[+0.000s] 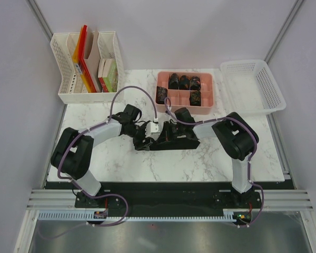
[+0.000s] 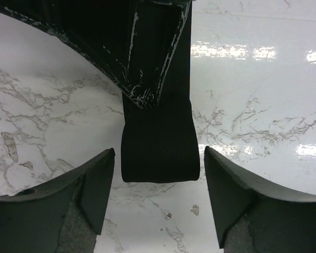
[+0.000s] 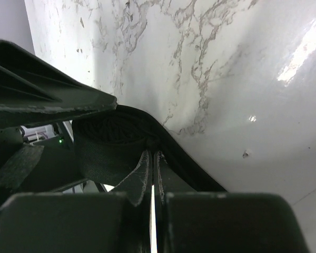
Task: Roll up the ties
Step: Roll the tie at the center of the board.
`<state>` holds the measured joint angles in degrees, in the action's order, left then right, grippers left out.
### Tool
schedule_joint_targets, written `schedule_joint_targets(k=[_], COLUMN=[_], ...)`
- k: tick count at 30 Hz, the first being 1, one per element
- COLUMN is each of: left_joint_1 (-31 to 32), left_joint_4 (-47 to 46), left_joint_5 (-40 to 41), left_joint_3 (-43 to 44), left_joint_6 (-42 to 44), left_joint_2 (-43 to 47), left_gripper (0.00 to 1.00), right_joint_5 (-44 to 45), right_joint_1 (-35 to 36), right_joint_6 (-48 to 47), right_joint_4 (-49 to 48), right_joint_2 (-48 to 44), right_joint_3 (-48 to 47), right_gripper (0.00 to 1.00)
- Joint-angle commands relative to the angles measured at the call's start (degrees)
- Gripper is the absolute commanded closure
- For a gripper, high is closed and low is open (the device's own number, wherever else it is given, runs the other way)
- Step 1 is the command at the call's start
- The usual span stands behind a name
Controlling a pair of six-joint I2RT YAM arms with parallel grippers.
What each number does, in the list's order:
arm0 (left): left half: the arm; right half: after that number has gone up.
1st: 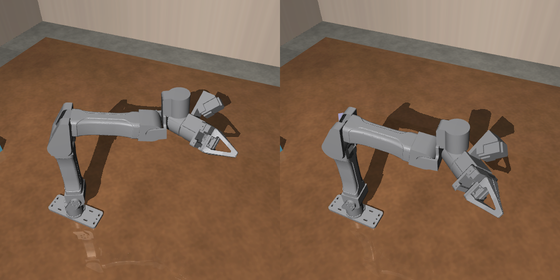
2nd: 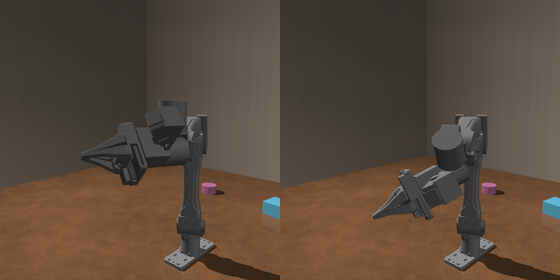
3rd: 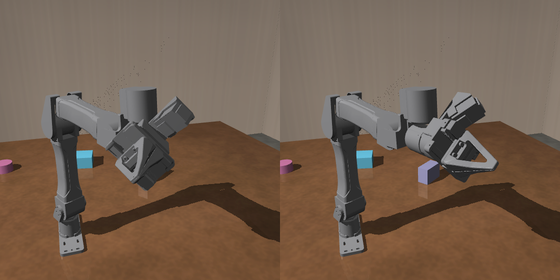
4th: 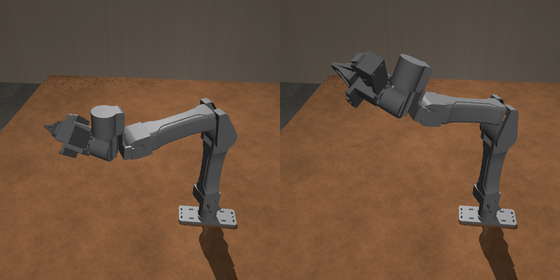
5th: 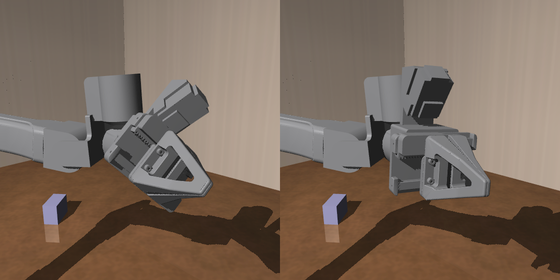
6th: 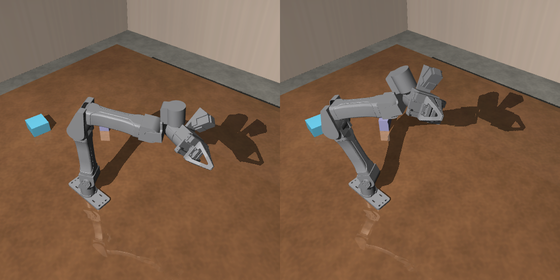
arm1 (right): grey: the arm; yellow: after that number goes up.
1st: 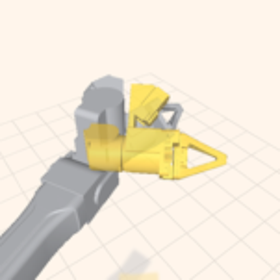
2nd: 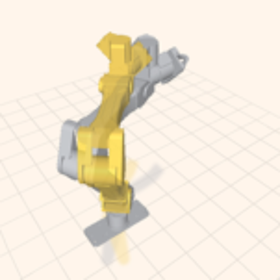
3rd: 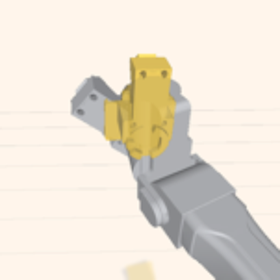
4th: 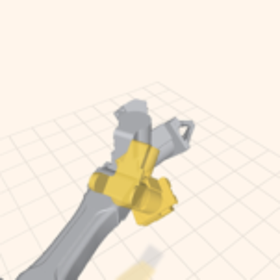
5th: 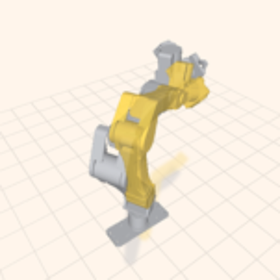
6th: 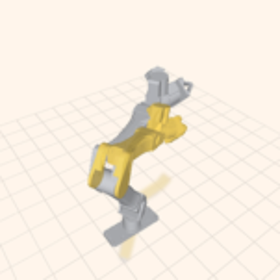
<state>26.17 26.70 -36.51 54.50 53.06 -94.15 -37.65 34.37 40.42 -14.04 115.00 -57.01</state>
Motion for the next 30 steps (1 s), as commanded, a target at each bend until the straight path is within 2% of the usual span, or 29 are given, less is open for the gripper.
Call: schedule_joint_targets(k=[1,4,7,12,17,22,25,30], left_joint_1=[0.28,2.29,4.67,6.43,8.8,9.6,9.77,10.04], left_joint_4=[-2.26,-2.26,-2.27,-2.26,-2.09,-0.95,0.45,3.53], left_joint_5=[0.57,0.74,1.79,2.5,4.6,7.76,9.88,11.81], left_joint_3=[-2.29,-1.16,1.38,4.73,6.84,5.71,4.83,6.14], left_joint_6=[2.49,1.0,-1.55,-5.33,-9.46,-8.68,-7.62,-7.0], left_joint_2=[2.47,2.75,1.08,-2.0,-4.81,-7.54,-8.85,-11.31], left_gripper=[0.37,0.53,0.59,0.59,0.54,0.53,0.58,0.67], right_joint_5=[6.09,6.1,6.27,7.24,7.24,4.96,3.29,0.04], right_joint_1=[0.79,1.49,1.75,1.75,1.84,1.4,0.61,0.0], right_joint_6=[-0.61,0.88,2.37,3.17,5.28,5.1,5.28,7.21], right_joint_4=[2.45,1.57,1.12,0.95,-0.02,0.51,0.6,0.16], right_joint_2=[2.42,2.42,2.25,1.81,1.89,1.28,0.49,-1.44], right_joint_3=[2.7,3.14,3.22,3.66,4.28,3.67,3.23,2.7], right_gripper=[1.0,1.0,1.0,1.0,1.0,0.99,0.95,0.82])
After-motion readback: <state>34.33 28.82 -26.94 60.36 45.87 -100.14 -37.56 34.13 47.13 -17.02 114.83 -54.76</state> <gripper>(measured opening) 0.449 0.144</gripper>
